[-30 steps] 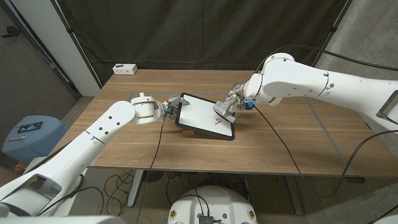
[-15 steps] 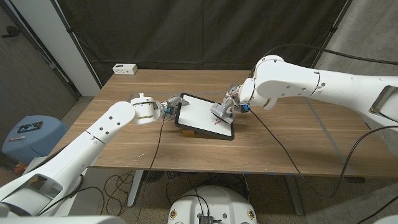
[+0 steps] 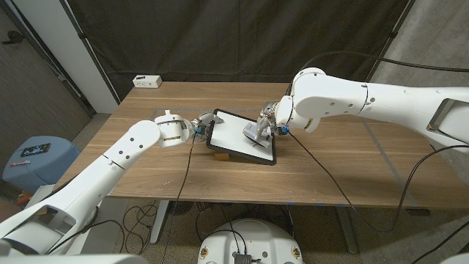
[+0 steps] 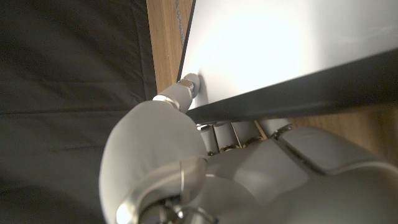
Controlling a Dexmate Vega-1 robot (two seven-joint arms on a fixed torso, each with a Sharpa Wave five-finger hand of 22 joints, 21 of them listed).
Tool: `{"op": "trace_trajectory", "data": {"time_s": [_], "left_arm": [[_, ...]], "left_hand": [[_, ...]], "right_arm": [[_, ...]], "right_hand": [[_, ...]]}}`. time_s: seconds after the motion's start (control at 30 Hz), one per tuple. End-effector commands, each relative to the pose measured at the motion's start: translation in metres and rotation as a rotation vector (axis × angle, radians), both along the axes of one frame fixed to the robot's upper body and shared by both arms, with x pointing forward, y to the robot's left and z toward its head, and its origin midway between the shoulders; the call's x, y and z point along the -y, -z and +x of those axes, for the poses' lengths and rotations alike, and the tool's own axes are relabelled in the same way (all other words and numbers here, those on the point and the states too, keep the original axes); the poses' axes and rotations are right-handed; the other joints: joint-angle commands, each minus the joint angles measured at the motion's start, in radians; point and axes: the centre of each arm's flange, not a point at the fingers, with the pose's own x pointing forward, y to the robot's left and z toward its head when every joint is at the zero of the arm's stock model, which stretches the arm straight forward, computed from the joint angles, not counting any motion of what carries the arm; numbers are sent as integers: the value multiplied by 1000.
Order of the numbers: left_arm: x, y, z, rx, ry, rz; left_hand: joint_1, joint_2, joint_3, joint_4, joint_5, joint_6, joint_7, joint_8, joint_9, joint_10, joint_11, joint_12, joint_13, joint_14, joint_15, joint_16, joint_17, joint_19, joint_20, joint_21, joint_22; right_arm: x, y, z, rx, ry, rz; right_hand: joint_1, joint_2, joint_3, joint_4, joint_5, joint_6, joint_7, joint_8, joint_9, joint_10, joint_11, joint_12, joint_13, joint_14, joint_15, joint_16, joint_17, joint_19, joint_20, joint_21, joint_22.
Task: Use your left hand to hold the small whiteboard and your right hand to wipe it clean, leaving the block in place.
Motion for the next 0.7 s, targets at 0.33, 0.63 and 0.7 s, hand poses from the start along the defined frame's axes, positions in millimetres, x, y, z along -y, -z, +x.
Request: {"op": "trace_trajectory", "data": {"time_s": [0.33, 0.63, 0.7], "left_arm": [[3, 2, -2, 6, 14, -10], [3, 4, -5, 14, 7, -14], [3, 4, -6, 14, 4, -15]], "left_hand": [[12, 1, -5, 2, 8, 4, -6, -2, 2, -2, 2, 1, 1, -3, -9, 0, 0, -2, 4, 2, 4], [13, 1, -6, 2, 8, 2, -9, -2, 2, -2, 1, 1, 1, -3, -8, -1, 0, -2, 3, 1, 4], [12, 2, -6, 3, 8, 3, -8, -2, 2, -1, 3, 1, 1, -4, -9, -1, 0, -2, 3, 1, 4]], "right_arm": [[-17, 10, 2, 44, 1, -26], [-21, 12, 5, 44, -3, -42], [-23, 13, 6, 45, -3, -55]], "right_hand": [[33, 56, 13, 8, 54, 98, 55, 1, 2, 91, -21, 32, 20, 20, -105, -8, 7, 18, -76, -3, -1], [32, 54, 15, 8, 55, 99, 53, -2, 1, 91, -19, 31, 21, 21, -105, -15, 10, 20, -77, -3, -3], [32, 55, 15, 9, 56, 99, 54, -3, 1, 91, -21, 30, 21, 20, -105, -17, 9, 19, -77, -3, -3]]}}
